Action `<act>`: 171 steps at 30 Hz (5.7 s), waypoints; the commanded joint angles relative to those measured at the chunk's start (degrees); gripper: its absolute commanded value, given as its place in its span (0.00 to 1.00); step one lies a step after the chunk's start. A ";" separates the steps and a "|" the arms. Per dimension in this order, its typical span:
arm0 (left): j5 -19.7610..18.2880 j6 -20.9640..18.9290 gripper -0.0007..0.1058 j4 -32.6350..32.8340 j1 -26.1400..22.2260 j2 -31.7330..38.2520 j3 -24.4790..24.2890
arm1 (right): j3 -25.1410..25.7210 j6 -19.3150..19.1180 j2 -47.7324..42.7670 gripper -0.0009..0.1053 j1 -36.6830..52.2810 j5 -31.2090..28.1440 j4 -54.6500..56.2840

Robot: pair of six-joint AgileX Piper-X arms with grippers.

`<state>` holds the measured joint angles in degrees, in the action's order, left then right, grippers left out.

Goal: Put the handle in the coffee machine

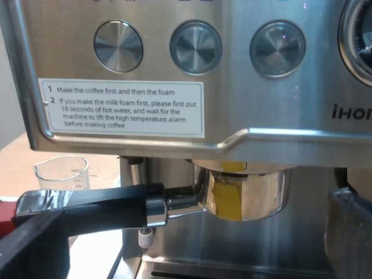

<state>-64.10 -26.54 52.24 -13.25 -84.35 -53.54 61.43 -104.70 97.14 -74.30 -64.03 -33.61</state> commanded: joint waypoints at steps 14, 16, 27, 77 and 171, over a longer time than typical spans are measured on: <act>-5.36 -0.45 0.01 0.80 0.22 0.30 -4.72 | 0.40 -0.95 -0.07 0.86 -0.01 0.04 -0.90; -5.37 -0.45 0.01 0.80 0.22 0.30 -4.81 | 0.40 -0.95 -0.07 0.86 -0.01 0.04 -0.90; -5.88 13.14 0.01 12.12 0.22 0.30 -4.81 | 0.40 -0.95 -0.07 0.86 -0.01 0.04 -0.90; -4.12 0.01 0.01 1.73 0.03 0.30 -5.11 | 0.40 -0.95 -0.07 0.86 -0.01 0.04 -0.80; -10.34 4.49 0.01 2.30 -0.27 0.03 3.49 | 0.40 -0.95 -0.07 0.86 -0.01 0.04 -0.80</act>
<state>-70.18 -21.44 55.24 -13.58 -84.84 -50.33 61.43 -104.81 97.14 -74.30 -63.98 -33.61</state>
